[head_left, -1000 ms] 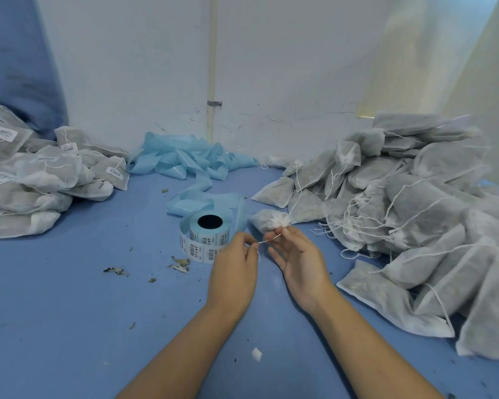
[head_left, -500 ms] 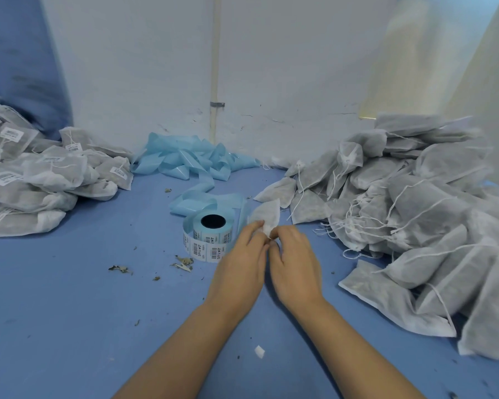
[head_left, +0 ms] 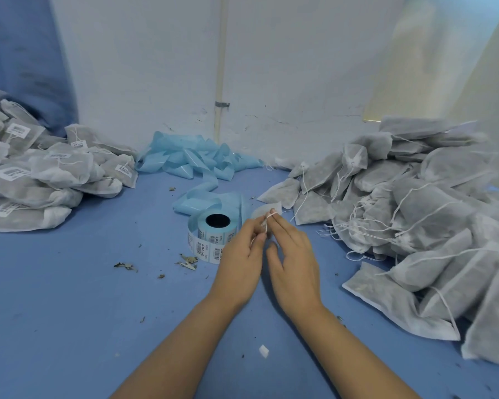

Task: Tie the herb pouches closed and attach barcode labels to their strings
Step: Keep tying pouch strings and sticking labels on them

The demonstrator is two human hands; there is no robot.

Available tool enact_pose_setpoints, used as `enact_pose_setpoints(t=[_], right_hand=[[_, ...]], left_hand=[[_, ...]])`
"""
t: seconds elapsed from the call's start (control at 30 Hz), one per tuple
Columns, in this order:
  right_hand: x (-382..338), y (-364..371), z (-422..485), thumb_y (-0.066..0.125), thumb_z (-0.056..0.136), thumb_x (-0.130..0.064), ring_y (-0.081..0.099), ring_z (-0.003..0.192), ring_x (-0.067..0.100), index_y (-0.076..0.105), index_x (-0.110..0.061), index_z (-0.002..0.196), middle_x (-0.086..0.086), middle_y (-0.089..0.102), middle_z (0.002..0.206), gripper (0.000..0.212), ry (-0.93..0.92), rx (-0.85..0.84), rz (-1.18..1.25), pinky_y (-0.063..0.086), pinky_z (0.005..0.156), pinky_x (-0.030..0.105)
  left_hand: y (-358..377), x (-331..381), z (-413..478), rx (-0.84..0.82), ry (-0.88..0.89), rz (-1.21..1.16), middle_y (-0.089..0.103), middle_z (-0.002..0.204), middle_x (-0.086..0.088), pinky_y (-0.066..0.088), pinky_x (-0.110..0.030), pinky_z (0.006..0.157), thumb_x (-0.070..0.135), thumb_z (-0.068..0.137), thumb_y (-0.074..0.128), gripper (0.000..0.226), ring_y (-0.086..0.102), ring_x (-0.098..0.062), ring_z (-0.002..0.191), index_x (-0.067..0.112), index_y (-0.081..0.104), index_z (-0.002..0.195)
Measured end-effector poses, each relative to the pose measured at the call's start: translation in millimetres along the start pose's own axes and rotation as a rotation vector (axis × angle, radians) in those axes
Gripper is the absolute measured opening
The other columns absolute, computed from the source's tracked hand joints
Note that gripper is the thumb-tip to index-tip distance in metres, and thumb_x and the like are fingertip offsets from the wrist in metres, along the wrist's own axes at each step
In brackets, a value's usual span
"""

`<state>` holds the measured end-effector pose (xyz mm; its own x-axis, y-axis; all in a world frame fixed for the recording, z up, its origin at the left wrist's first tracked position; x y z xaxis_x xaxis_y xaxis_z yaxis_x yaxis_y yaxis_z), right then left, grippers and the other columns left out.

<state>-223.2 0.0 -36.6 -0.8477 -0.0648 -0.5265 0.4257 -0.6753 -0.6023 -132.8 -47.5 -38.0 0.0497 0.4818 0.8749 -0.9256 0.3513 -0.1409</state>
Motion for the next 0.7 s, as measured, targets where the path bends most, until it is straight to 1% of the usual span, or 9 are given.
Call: enact_pose_setpoints(t=[0.03, 0.1, 0.2, 0.27, 0.37, 0.47, 0.53, 0.6, 0.7], right_hand=[[3.4, -0.8, 0.4, 0.050, 0.094, -0.012, 0.039, 0.122, 0.002, 0.054, -0.024, 0.135, -0.022, 0.047, 0.134, 0.042, 0.025, 0.024, 0.044, 0.024, 0.090, 0.002], [9.0, -3.1, 0.8, 0.054, 0.094, -0.012, 0.045, 0.113, 0.004, 0.065, -0.023, 0.122, -0.020, 0.057, 0.121, 0.032, 0.067, 0.072, 0.130, 0.026, 0.088, -0.001], [13.8, -7.0, 0.9, 0.058, 0.091, -0.012, 0.048, 0.097, -0.004, 0.068, -0.037, 0.100, -0.032, 0.060, 0.099, 0.028, 0.138, 0.140, 0.276, 0.035, 0.083, 0.005], [17.3, -8.6, 1.7, 0.061, 0.090, -0.011, 0.052, 0.094, 0.001, 0.067, -0.039, 0.095, -0.034, 0.059, 0.089, 0.029, 0.178, 0.173, 0.347, 0.037, 0.078, 0.006], [21.4, -8.9, 1.9, 0.064, 0.088, -0.014, 0.049, 0.091, 0.002, 0.070, -0.035, 0.097, -0.033, 0.060, 0.086, 0.023, 0.206, 0.183, 0.348, 0.034, 0.074, 0.003], [26.8, -8.8, 2.3, 0.069, 0.085, -0.019, 0.051, 0.092, 0.004, 0.069, -0.043, 0.088, -0.030, 0.065, 0.080, 0.024, 0.284, 0.188, 0.453, 0.038, 0.075, 0.007], [31.7, -7.0, 3.6, 0.072, 0.082, -0.019, 0.059, 0.096, 0.011, 0.072, -0.040, 0.084, -0.022, 0.070, 0.083, 0.021, 0.364, 0.183, 0.570, 0.045, 0.083, 0.018], [33.8, -5.1, 4.6, 0.074, 0.081, -0.019, 0.063, 0.102, 0.015, 0.075, -0.034, 0.083, -0.014, 0.074, 0.087, 0.015, 0.414, 0.165, 0.636, 0.048, 0.089, 0.028], [29.6, -4.6, 5.3, 0.075, 0.080, -0.018, 0.063, 0.102, 0.013, 0.077, -0.030, 0.083, -0.014, 0.074, 0.085, 0.013, 0.374, 0.128, 0.596, 0.047, 0.085, 0.019]], left_hand=[[0.2, -1.8, -0.3, -0.011, -0.012, 0.006, 0.061, 0.097, 0.023, 0.041, -0.006, 0.077, 0.005, 0.098, 0.045, 0.029, 0.058, 0.006, 0.090, 0.030, 0.052, 0.085], [1.1, -6.1, 0.3, -0.030, -0.039, 0.038, 0.064, 0.093, 0.013, 0.042, -0.015, 0.075, 0.007, 0.096, 0.049, 0.023, 0.058, -0.004, 0.084, 0.025, 0.052, 0.081], [5.9, -11.6, 0.9, -0.103, -0.109, 0.042, 0.058, 0.073, 0.011, 0.041, -0.020, 0.067, 0.012, 0.095, 0.051, 0.015, 0.050, -0.002, 0.066, 0.018, 0.056, 0.082], [7.4, -14.1, 1.2, -0.138, -0.145, 0.024, 0.056, 0.070, 0.004, 0.039, -0.020, 0.063, 0.014, 0.096, 0.051, 0.012, 0.046, -0.003, 0.061, 0.013, 0.057, 0.085], [6.2, -16.4, 1.5, -0.136, -0.197, -0.043, 0.055, 0.068, -0.003, 0.037, -0.022, 0.060, 0.014, 0.095, 0.050, 0.016, 0.048, -0.008, 0.063, 0.012, 0.056, 0.081], [4.8, -17.8, 2.2, -0.105, -0.216, -0.066, 0.061, 0.070, 0.005, 0.037, -0.018, 0.057, 0.016, 0.097, 0.048, 0.016, 0.055, -0.008, 0.062, 0.014, 0.055, 0.083], [3.9, -17.4, 3.1, -0.077, -0.185, -0.042, 0.062, 0.075, 0.007, 0.037, -0.015, 0.054, 0.018, 0.100, 0.044, 0.015, 0.058, -0.009, 0.059, 0.016, 0.052, 0.088], [2.6, -17.2, 3.8, -0.049, -0.156, -0.023, 0.064, 0.084, -0.001, 0.038, -0.017, 0.054, 0.021, 0.101, 0.040, 0.014, 0.059, -0.013, 0.059, 0.018, 0.048, 0.090], [-1.4, -18.6, 4.7, 0.018, -0.152, -0.057, 0.064, 0.089, -0.008, 0.038, -0.016, 0.051, 0.020, 0.102, 0.039, 0.014, 0.059, -0.016, 0.056, 0.018, 0.046, 0.090]])
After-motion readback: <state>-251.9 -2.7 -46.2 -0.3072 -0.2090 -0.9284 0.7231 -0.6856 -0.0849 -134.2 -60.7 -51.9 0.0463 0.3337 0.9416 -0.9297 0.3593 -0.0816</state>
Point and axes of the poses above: each hand's wrist, its own z-axis towards the middle knuckle, its own y-axis out of the palm, x = y × z, the point moved 5 cm from there along z, towards the middle knuckle
